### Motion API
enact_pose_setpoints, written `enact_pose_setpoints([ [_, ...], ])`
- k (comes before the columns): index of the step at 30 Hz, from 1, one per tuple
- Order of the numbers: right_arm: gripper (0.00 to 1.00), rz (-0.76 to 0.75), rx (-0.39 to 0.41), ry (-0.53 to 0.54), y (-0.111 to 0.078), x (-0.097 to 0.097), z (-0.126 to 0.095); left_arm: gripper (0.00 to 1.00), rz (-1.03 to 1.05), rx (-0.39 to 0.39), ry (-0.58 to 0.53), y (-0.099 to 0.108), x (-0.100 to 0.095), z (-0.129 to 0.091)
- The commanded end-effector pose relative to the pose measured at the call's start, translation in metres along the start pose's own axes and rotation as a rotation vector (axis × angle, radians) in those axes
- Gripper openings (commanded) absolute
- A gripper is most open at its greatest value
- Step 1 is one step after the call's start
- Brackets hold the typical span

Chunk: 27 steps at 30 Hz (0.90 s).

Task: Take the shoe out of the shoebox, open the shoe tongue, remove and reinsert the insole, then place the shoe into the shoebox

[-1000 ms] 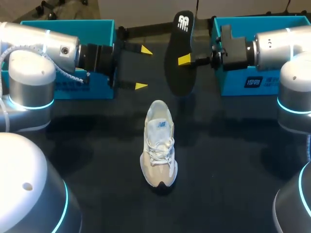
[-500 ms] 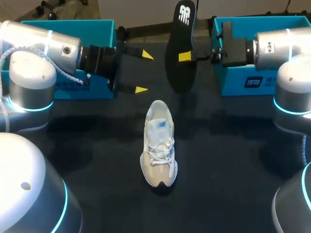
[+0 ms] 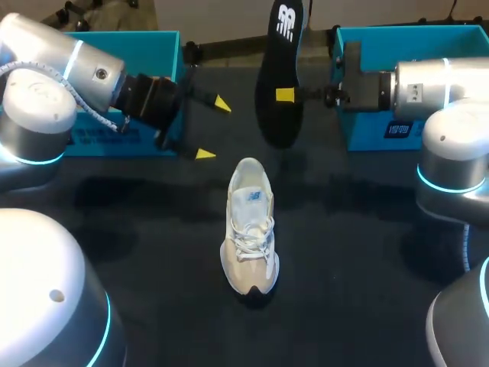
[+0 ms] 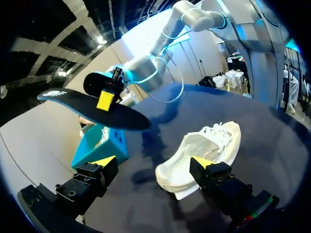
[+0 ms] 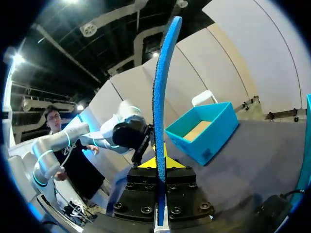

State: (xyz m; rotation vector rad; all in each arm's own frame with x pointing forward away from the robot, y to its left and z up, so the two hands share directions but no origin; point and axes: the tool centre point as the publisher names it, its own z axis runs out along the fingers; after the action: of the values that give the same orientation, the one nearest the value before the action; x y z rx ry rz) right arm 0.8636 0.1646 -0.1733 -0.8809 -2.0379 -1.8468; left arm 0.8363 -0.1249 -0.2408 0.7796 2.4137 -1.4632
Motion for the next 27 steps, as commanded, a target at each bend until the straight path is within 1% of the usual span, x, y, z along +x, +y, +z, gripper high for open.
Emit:
enact_pose_setpoints([
  [1, 0.0, 0.0, 0.0, -0.002, 0.0, 0.0, 0.001, 1.0, -0.007, -0.03, 0.004, 0.006, 0.01, 0.001],
  [6, 0.0, 0.0, 0.0, -0.002, 0.0, 0.0, 0.001, 1.0, -0.035, -0.053, 0.004, 0.016, 0.021, 0.008],
  [13, 0.0, -0.151, -0.012, -0.02, -0.005, -0.006, 0.01, 1.0, -0.072, -0.075, 0.029, 0.026, 0.038, 0.017],
  [14, 0.0, -0.153, -0.011, -0.022, -0.006, -0.006, 0.011, 1.0, -0.075, -0.077, 0.037, 0.027, 0.04, 0.017],
  [20, 0.0, -0.238, 0.001, 0.009, -0.015, -0.008, 0.024, 1.0, -0.116, -0.113, 0.038, 0.035, 0.049, 0.019],
  [21, 0.0, -0.251, -0.008, 0.008, -0.016, -0.008, 0.026, 1.0, -0.123, -0.116, 0.04, 0.036, 0.05, 0.019],
  [24, 0.0, -0.259, -0.01, 0.029, -0.023, -0.007, 0.033, 1.0, -0.153, -0.133, 0.033, 0.04, 0.054, 0.019],
  [27, 0.0, -0.259, -0.01, 0.029, -0.023, -0.007, 0.033, 1.0, -0.17, -0.14, 0.031, 0.043, 0.057, 0.02],
])
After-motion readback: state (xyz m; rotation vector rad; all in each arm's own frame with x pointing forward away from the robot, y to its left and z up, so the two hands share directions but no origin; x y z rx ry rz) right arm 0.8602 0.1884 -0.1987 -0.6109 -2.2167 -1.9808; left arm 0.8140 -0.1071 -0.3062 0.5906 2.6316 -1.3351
